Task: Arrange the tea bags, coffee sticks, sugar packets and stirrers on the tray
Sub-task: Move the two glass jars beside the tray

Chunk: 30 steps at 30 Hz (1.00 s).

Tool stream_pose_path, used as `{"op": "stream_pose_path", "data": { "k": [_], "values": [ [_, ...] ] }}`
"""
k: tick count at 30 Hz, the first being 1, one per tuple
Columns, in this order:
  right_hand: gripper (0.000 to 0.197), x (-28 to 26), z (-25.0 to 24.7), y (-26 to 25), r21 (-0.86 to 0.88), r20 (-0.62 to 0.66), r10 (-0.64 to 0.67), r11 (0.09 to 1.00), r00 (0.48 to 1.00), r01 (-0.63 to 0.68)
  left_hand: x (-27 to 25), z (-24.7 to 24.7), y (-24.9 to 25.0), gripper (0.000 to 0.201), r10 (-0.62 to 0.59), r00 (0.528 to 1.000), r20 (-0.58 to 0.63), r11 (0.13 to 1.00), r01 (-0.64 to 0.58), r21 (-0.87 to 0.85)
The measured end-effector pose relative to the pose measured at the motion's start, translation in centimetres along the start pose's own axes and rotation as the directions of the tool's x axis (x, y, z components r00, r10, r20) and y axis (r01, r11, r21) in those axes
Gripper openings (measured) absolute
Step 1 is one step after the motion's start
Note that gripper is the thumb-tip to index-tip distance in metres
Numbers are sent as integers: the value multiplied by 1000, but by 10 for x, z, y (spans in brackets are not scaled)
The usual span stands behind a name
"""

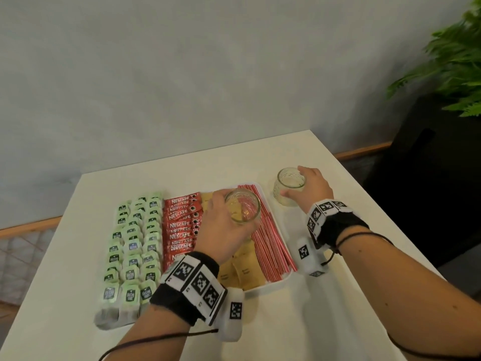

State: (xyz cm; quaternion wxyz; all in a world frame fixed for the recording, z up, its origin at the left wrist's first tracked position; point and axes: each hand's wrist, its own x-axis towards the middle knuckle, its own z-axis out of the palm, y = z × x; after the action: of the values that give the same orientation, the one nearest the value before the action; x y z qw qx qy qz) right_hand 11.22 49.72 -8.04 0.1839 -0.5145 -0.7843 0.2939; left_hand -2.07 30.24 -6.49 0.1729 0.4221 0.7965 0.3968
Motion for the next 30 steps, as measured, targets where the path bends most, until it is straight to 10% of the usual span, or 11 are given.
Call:
{"op": "stream_pose_path", "data": {
  "k": [8, 16, 21, 25, 30],
  "values": [
    [86, 3, 3, -8, 4, 14, -13, 1000, 1000, 13, -4, -1, 2, 87, -18, 1000, -16, 999, 19, 35],
    [139, -16, -21, -13, 102, 82, 29, 994, 996, -37, -17, -6, 11, 87, -19, 1000, 22, 1000, 19, -7],
    [99, -50, -40, -23, 306, 82, 18, 951, 996, -42, -23, -6, 32, 89, -52, 999, -9, 999, 52, -2],
    [43, -92, -47, -32, 485, 404, -70, 862, 912, -149, -30, 1, 60, 89, -55, 996, -68, 997, 50, -63],
    [41, -122, -65, -36, 612, 525, -59, 719, 849, -329, -41, 24, 76, 110, -75, 997, -1, 996, 75, -48]
  ]
}}
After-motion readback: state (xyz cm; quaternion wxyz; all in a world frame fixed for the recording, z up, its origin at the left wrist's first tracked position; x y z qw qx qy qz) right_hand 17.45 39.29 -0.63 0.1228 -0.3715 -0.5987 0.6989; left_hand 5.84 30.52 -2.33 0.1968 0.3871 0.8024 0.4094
